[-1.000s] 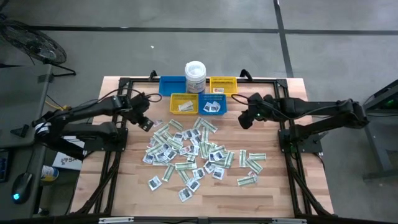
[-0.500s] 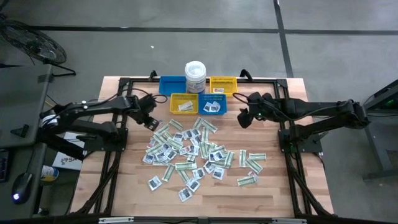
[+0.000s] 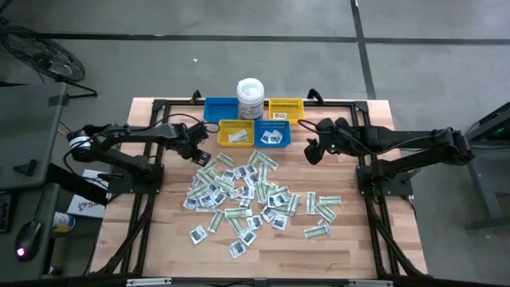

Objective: Pick & Place First Aid Supplies
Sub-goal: Put the orange ointment pack into the right yellow bin

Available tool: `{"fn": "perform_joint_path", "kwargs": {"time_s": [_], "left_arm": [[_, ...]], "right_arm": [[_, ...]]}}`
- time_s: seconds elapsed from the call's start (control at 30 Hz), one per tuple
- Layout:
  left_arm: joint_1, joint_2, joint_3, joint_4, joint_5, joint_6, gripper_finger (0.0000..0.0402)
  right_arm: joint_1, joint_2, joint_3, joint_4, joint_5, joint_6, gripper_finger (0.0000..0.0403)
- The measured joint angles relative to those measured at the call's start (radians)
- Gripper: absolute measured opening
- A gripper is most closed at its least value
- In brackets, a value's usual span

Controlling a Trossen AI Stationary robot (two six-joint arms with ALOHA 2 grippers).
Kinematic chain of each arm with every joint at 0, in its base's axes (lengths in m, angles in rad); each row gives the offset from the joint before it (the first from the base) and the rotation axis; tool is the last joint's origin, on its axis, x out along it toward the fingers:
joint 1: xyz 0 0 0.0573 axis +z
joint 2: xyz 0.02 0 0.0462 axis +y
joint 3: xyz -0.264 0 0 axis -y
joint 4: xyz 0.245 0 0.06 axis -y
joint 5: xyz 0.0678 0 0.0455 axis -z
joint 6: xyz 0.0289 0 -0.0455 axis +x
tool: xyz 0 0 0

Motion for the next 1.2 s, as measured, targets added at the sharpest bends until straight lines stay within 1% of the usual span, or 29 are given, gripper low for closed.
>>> {"fn": "perform_joint_path", "kwargs": {"time_s": [0.23, 0.3, 0.43, 0.7, 0.73, 0.9, 1.1, 1.2], "left_arm": [[0.0, 0.04, 0.002, 0.007, -0.011, -0.002, 0.0139], [0.0, 0.063, 0.001, 0.001, -0.013, -0.01, 0.0132], [0.0, 0.101, -0.009, -0.004, -0.021, -0.043, 0.0098], [0.0, 0.104, -0.016, -0.006, -0.058, -0.093, 0.0012], [0.0, 0.104, -0.016, -0.006, -0.063, -0.096, 0.0007], [0.0, 0.094, 0.003, -0.027, -0.07, -0.104, 0.0002], [0.0, -0.004, 0.097, -0.049, -0.086, -0.087, 0.0001], [-0.007, -0.046, 0.143, -0.059, -0.065, -0.064, 0.0]], "right_arm": [[0.0, 0.0, 0.0, 0.005, -0.008, -0.008, 0.0211], [0.0, 0.0, 0.0, 0.006, -0.008, -0.008, 0.0211], [0.0, 0.0, 0.0, 0.016, -0.009, -0.018, 0.0211], [0.0, 0.0, 0.0, 0.043, -0.036, -0.045, 0.0211], [0.0, 0.0, 0.0, 0.043, -0.036, -0.045, 0.0211], [0.0, 0.0, 0.0, 0.047, -0.06, -0.071, 0.0211], [0.0, -0.029, 0.0, 0.049, -0.077, -0.091, 0.0211], [0.0, -0.061, 0.0, 0.051, -0.076, -0.104, 0.0211]]}}
